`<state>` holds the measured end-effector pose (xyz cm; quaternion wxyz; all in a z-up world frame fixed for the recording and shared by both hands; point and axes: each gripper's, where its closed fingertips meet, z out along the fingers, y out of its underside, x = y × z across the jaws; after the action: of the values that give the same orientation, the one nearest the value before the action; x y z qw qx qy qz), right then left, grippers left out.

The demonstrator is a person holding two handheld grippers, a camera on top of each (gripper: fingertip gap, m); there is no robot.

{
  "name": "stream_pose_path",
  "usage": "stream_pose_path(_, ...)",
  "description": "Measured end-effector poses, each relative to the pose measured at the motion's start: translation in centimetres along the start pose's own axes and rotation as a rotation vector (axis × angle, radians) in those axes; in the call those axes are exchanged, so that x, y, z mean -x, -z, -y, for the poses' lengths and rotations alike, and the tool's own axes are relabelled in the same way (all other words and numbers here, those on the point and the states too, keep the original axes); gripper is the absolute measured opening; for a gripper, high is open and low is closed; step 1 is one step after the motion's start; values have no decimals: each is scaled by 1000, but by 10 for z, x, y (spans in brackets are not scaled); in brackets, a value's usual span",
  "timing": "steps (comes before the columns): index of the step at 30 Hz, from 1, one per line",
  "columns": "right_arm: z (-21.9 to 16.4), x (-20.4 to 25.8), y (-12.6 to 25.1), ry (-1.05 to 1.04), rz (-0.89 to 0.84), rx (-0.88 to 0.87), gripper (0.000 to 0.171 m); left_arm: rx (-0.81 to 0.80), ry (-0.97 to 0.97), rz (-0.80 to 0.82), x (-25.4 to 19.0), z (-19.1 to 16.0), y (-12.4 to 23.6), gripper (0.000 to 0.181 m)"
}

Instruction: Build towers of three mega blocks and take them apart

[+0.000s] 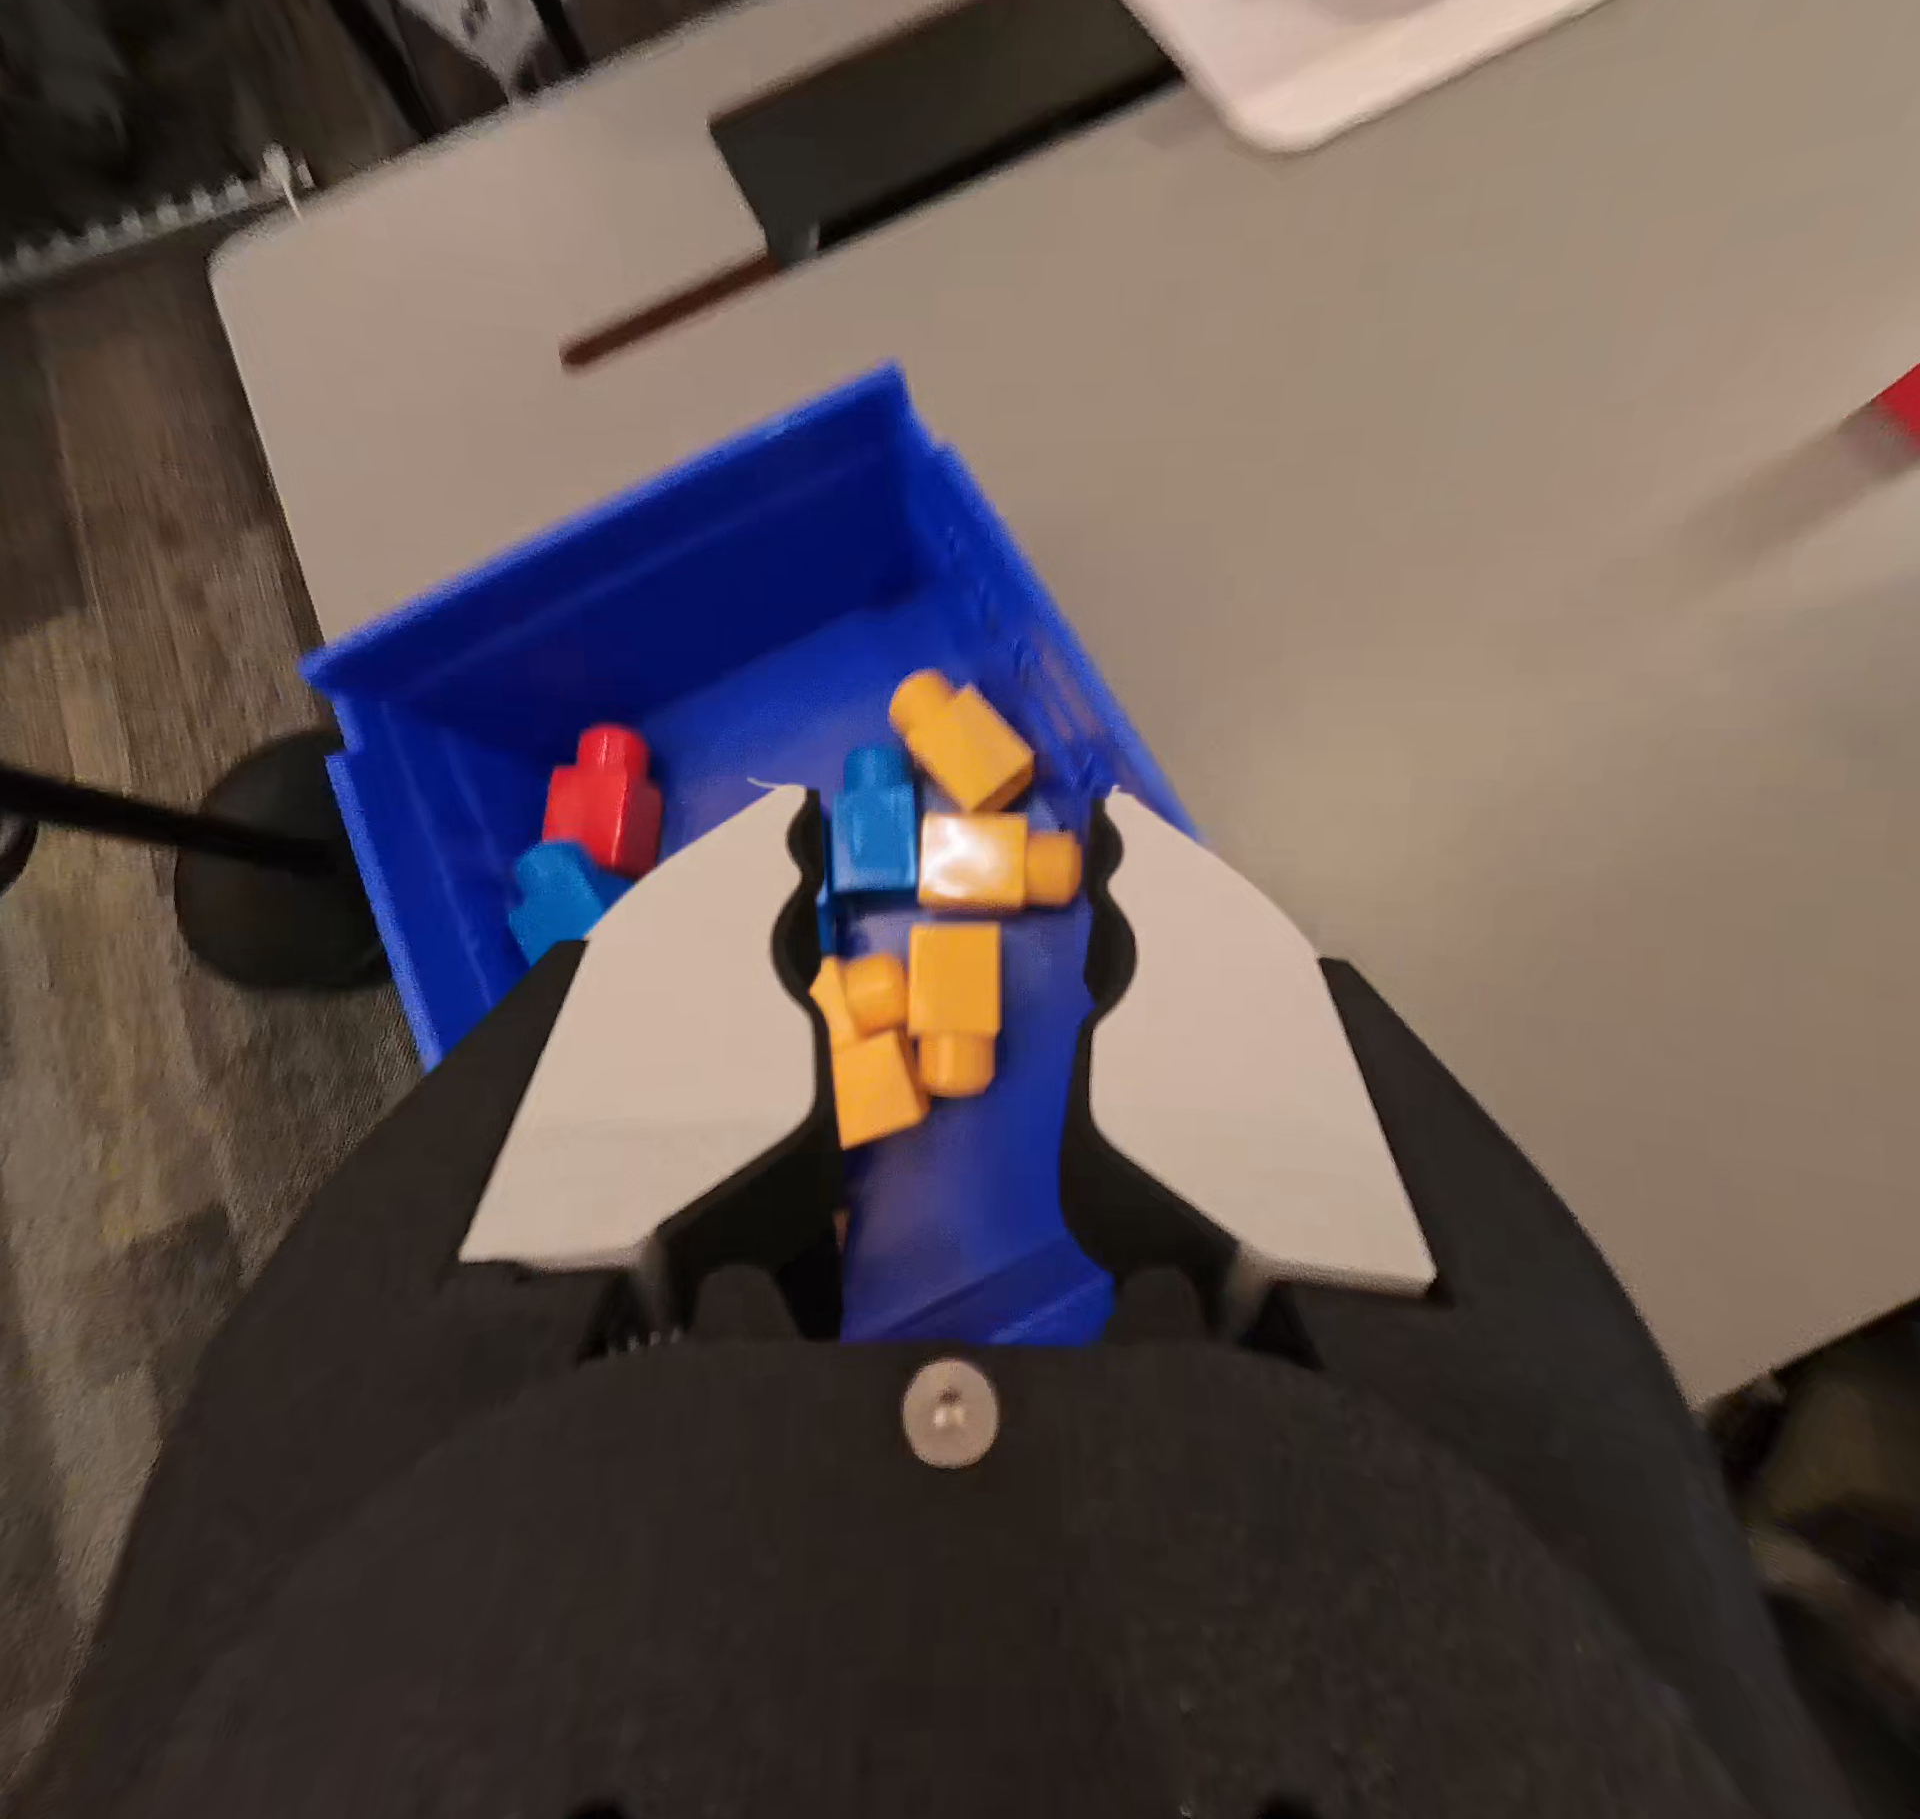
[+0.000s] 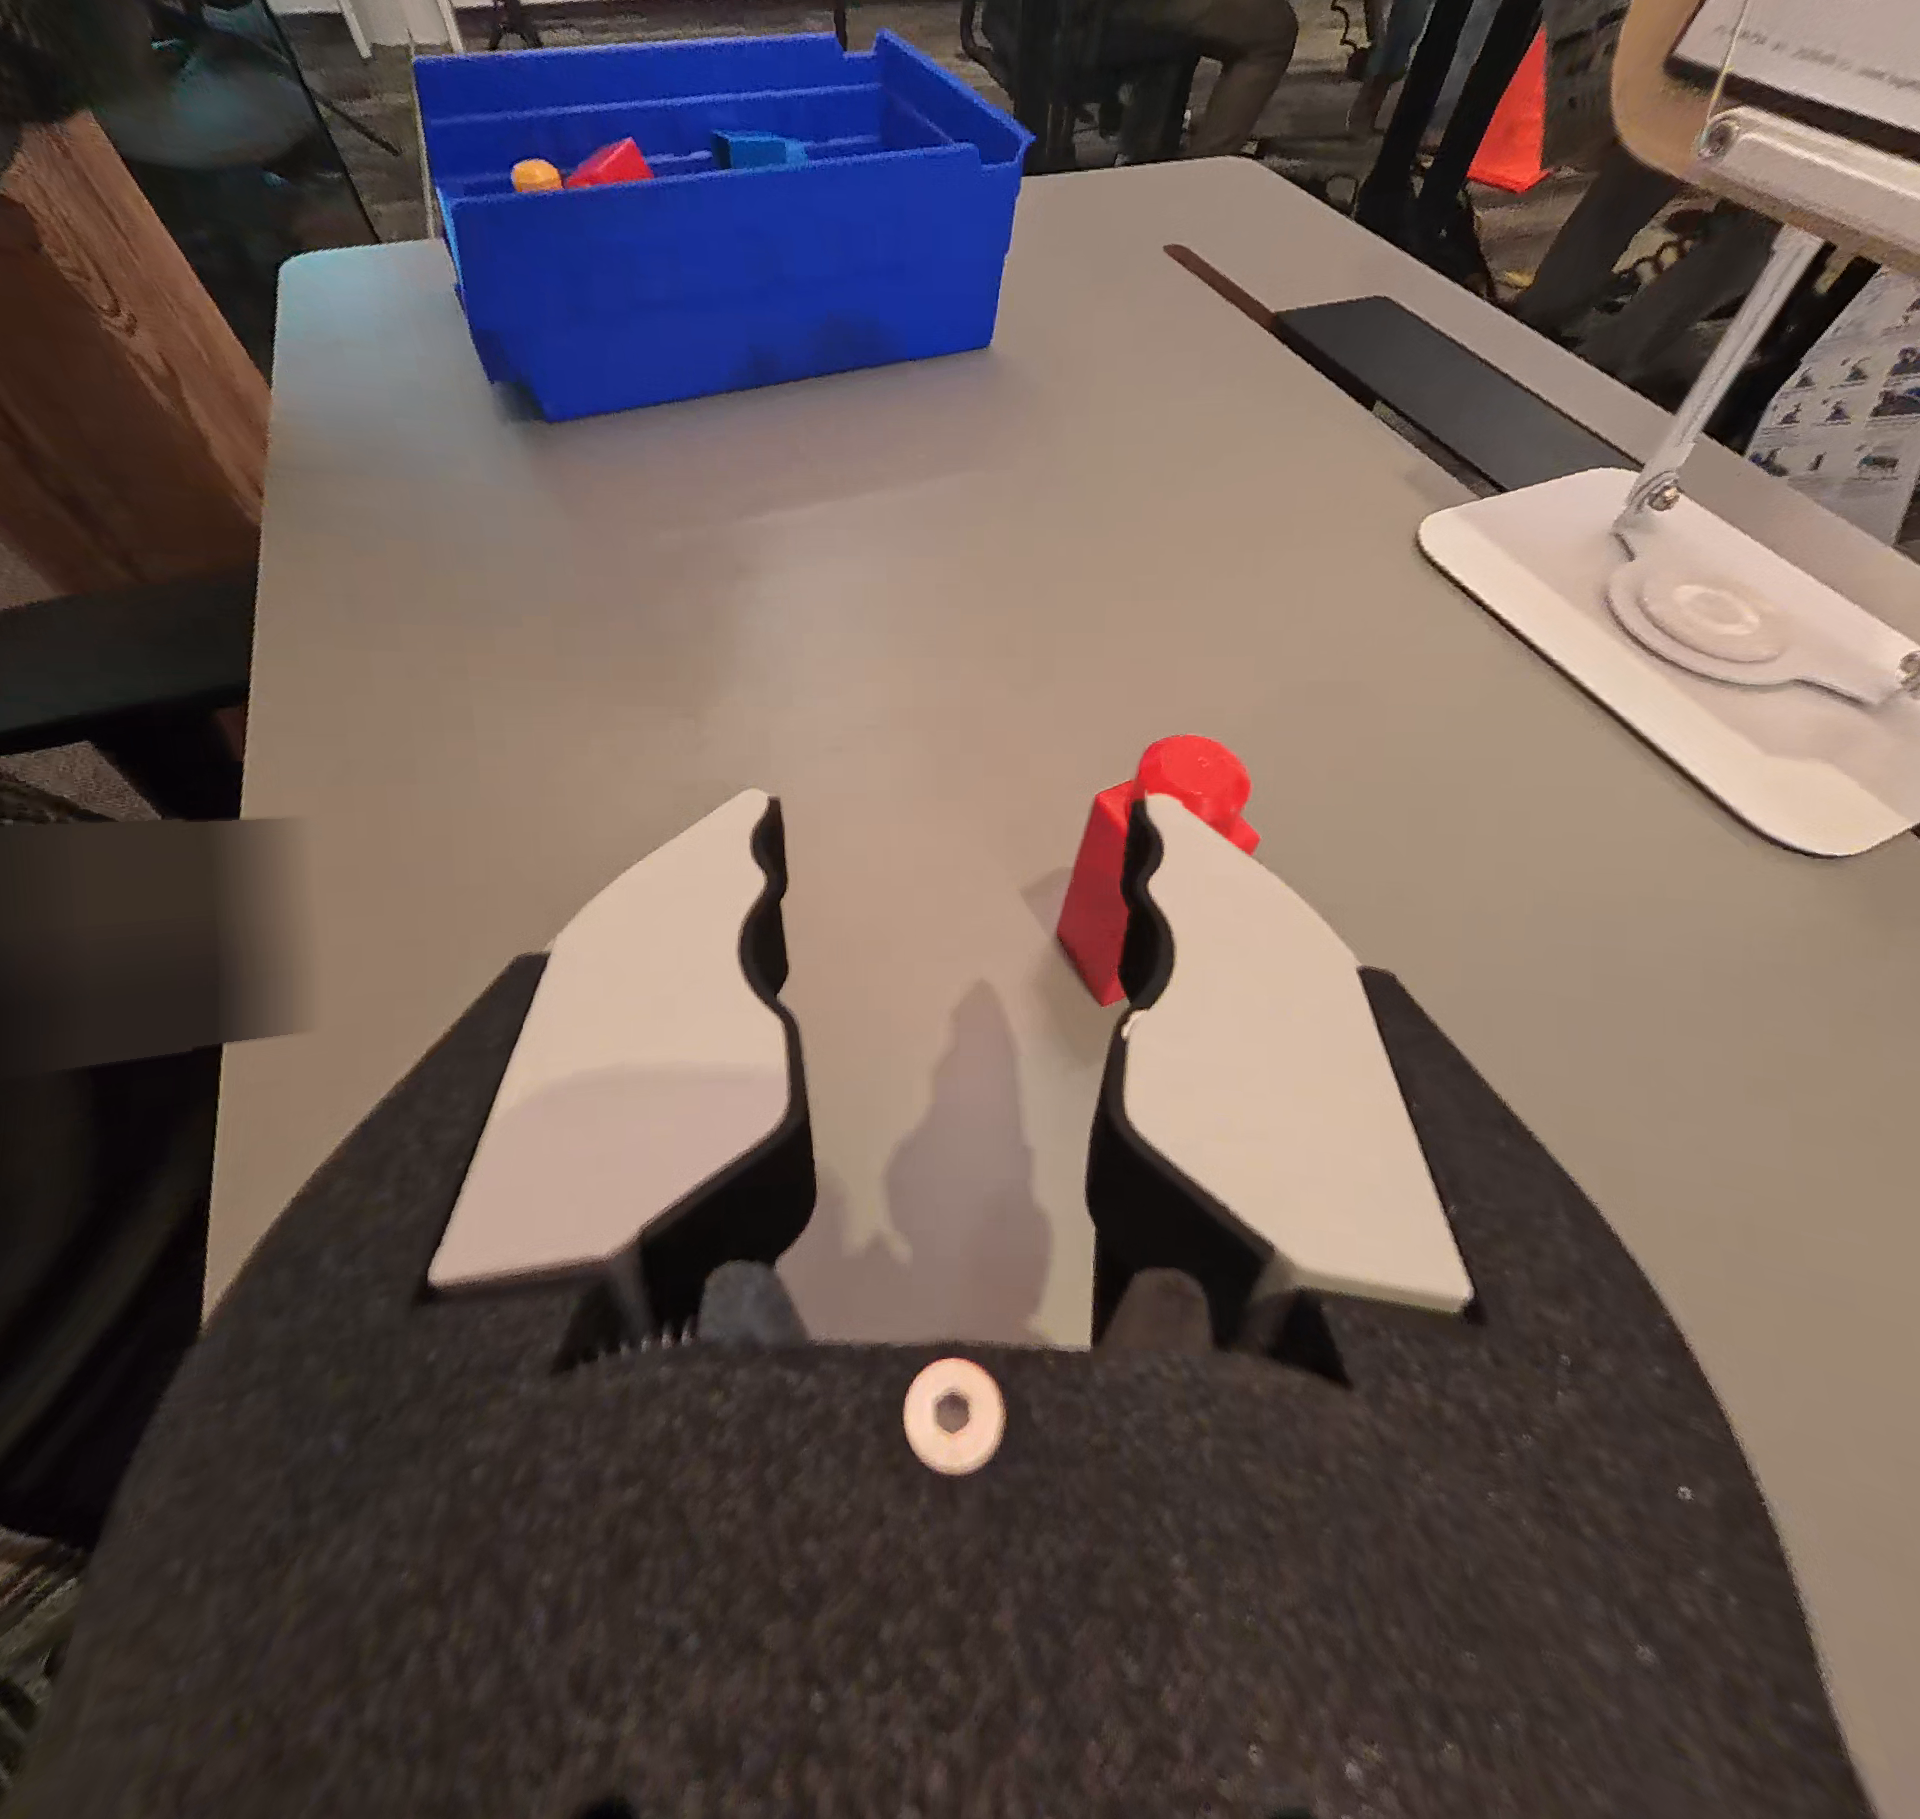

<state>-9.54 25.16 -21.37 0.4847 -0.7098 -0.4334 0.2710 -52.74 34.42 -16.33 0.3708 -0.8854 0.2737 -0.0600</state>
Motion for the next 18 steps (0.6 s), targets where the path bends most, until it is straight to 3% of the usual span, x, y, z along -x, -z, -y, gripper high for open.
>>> stream_pose_path(5, -7, 7, -2, 0, 3, 22, 59, 260, -64, -45, 3, -50, -32, 47)
stream_pose_path(11, -24, 10, -7, 28, -21, 92, 59, 369, -67, -56, 8, -77, -56, 46)
stream_pose_path(18, -21, 13, -10, 36, -5, 80, 58, 520, -125, -82, 4, -116, -57, 47)
